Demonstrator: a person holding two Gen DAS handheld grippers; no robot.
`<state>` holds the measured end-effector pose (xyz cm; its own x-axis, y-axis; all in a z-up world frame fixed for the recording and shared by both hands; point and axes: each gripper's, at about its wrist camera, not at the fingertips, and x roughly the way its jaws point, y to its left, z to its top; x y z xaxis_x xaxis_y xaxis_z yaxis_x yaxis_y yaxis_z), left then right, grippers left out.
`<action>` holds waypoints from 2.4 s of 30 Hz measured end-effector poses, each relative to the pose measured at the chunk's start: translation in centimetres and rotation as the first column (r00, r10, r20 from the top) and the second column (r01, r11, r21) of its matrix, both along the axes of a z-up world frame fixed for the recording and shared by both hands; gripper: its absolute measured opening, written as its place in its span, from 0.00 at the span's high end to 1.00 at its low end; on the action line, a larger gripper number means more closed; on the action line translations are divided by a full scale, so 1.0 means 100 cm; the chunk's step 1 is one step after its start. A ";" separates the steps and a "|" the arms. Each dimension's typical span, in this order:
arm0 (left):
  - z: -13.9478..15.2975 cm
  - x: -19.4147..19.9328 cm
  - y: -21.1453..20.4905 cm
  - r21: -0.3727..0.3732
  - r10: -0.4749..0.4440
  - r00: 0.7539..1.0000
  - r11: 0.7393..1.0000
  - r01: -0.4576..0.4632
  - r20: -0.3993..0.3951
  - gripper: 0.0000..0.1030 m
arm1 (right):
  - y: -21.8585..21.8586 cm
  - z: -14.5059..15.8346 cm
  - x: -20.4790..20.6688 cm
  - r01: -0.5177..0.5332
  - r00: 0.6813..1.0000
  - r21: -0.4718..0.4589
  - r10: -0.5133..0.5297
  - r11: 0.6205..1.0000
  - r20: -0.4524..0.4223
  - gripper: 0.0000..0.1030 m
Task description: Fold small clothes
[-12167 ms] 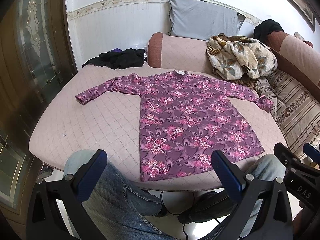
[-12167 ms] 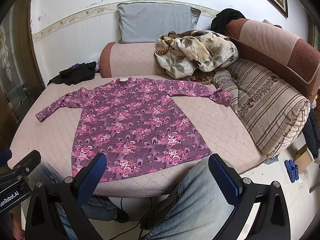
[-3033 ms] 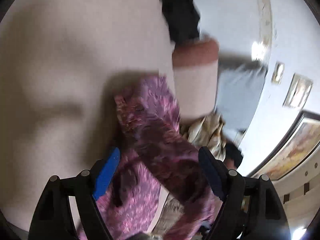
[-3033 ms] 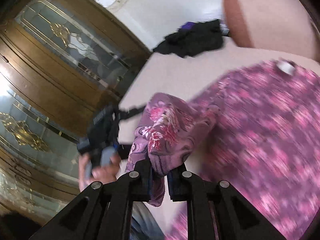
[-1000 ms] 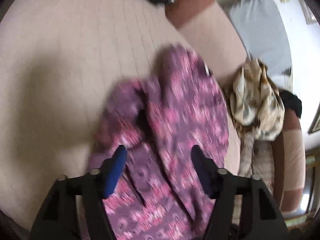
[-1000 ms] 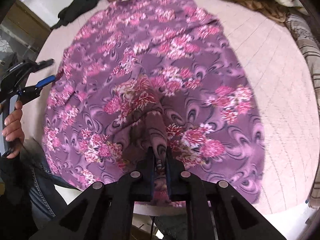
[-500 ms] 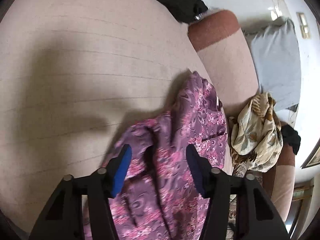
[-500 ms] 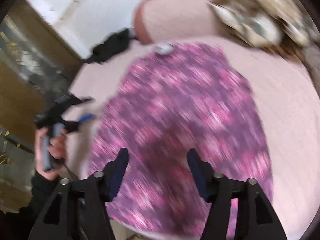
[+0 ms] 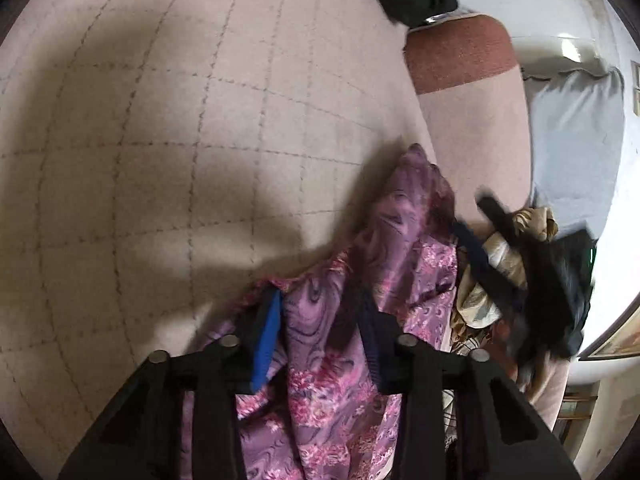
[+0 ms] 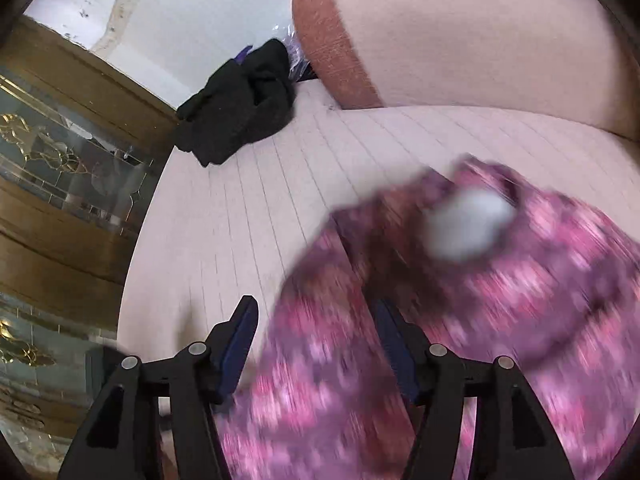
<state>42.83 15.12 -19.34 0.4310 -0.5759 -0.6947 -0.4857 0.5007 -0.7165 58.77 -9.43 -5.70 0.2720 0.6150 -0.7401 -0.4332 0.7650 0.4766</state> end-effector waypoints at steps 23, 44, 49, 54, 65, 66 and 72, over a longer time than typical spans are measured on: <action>0.002 -0.027 0.037 -0.130 0.165 0.986 0.978 -0.161 0.020 0.96 | 0.038 -0.025 0.028 0.002 1.000 -0.132 -0.003 0.991 -0.011 0.78; 0.133 -0.047 -0.011 0.474 -0.061 0.950 0.875 -0.096 0.305 0.47 | -0.146 0.060 -0.201 0.286 0.923 -0.005 -0.274 0.958 0.269 0.16; 0.154 -0.089 -0.082 0.601 -0.295 0.909 0.796 0.065 0.293 0.23 | -0.206 0.049 -0.300 0.430 0.858 0.072 -0.433 0.900 0.276 0.08; 0.171 -0.147 -0.120 0.694 -0.364 0.896 0.714 0.093 0.254 0.22 | -0.234 0.037 -0.349 0.469 0.846 0.088 -0.476 0.879 0.239 0.07; 0.238 -0.247 -0.138 0.839 -0.381 0.882 0.543 -0.027 0.275 0.09 | -0.232 0.075 -0.454 0.480 0.822 0.080 -0.479 0.874 0.308 0.07; 0.241 -0.249 -0.139 0.842 -0.382 0.880 0.538 -0.035 0.281 0.09 | -0.232 0.076 -0.456 0.478 0.822 0.084 -0.479 0.874 0.309 0.07; 0.240 -0.243 -0.146 0.857 -0.399 0.878 0.514 -0.025 0.264 0.08 | -0.236 0.084 -0.460 0.482 0.816 0.092 -0.484 0.871 0.317 0.07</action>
<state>18.48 0.55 4.68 0.7246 0.0595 -0.6866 -0.0962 0.9952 -0.0153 12.75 -33.01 2.75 0.7553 0.3465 -0.5563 -0.1371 0.9136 0.3829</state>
